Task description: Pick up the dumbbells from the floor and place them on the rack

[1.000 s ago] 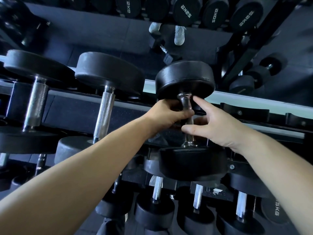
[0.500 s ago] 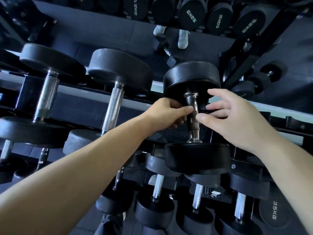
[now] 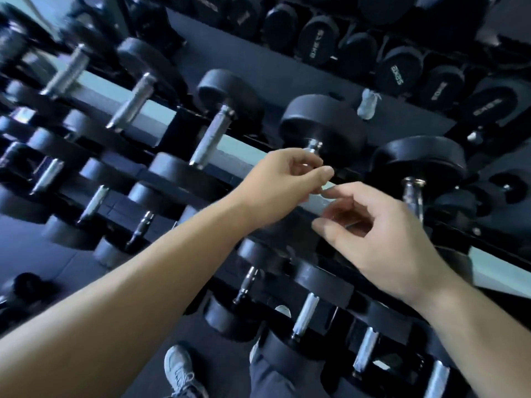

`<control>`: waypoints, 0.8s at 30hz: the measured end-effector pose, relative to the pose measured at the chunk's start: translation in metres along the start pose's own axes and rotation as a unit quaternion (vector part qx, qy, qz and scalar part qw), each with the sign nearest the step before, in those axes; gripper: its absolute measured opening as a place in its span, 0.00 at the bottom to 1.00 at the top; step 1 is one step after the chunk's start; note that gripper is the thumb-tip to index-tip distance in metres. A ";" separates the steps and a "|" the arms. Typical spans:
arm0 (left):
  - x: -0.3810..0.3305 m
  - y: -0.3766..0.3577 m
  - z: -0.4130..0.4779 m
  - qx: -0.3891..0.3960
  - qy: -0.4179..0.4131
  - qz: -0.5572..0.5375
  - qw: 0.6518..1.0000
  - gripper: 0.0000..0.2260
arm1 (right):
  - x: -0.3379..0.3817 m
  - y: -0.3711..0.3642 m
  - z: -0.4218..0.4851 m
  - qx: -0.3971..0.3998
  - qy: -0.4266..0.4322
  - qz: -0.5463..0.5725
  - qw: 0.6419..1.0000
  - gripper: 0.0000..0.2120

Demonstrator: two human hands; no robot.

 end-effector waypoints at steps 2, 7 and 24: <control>0.001 0.051 -0.035 -0.032 -0.013 -0.048 0.998 0.10 | 0.027 -0.045 0.000 0.032 0.010 0.006 0.999 0.13; 0.061 0.206 -0.150 -0.151 -0.006 -0.091 0.984 0.05 | 0.094 -0.190 -0.008 0.122 0.033 -0.004 0.992 0.18; 0.498 0.583 -0.554 -0.475 0.264 -0.202 0.815 0.26 | 0.155 -0.817 -0.042 0.431 0.058 -0.190 0.880 0.27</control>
Point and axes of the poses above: each hand's wrist, its own z-axis towards the middle knuckle, its own y-axis out of the back of the hand, x = y × z, the point moved 9 cm from there along z, towards the middle knuckle, and after that the axes turned 4 degrees about -z, right-handed, at the moved point
